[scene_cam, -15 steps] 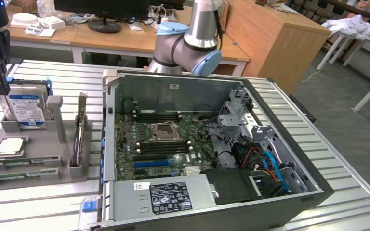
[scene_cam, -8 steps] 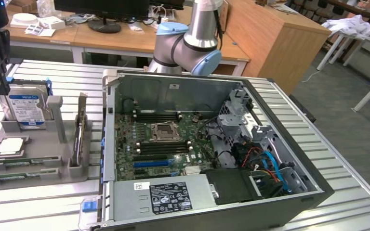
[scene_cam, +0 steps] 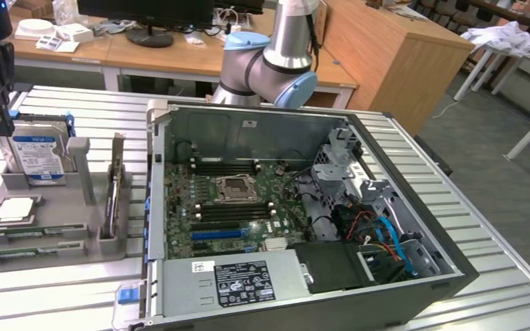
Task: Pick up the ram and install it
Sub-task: 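Pick up the ram and move it above insertion slot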
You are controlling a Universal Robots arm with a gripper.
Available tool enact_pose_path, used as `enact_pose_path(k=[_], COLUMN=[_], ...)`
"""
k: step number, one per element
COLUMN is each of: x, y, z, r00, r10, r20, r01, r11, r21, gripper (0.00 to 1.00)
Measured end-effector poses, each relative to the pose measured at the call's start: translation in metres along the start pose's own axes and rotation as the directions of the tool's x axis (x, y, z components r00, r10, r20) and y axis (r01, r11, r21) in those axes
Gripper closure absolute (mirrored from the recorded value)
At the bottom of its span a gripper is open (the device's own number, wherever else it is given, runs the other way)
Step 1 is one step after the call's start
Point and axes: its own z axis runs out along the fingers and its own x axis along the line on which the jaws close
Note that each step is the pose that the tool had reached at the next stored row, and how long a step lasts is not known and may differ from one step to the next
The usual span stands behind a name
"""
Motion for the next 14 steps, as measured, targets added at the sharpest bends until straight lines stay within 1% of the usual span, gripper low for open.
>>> enact_pose_path(k=[1,3,4,5,14], x=[0.0,0.0,0.0,0.0,0.0], y=[0.0,0.0,0.0,0.0,0.0], z=[0.0,0.0,0.0,0.0,0.0], r00=[1.0,1.0,1.0,1.0,1.0], r10=[0.0,0.0,0.0,0.0,0.0], r20=[0.0,0.0,0.0,0.0,-0.0001], r01=[0.0,0.0,0.0,0.0,0.0], r11=[1.0,1.0,1.0,1.0,1.0], r21=[0.0,0.0,0.0,0.0,0.0], gripper=[0.89,0.77,0.77,0.7,0.7])
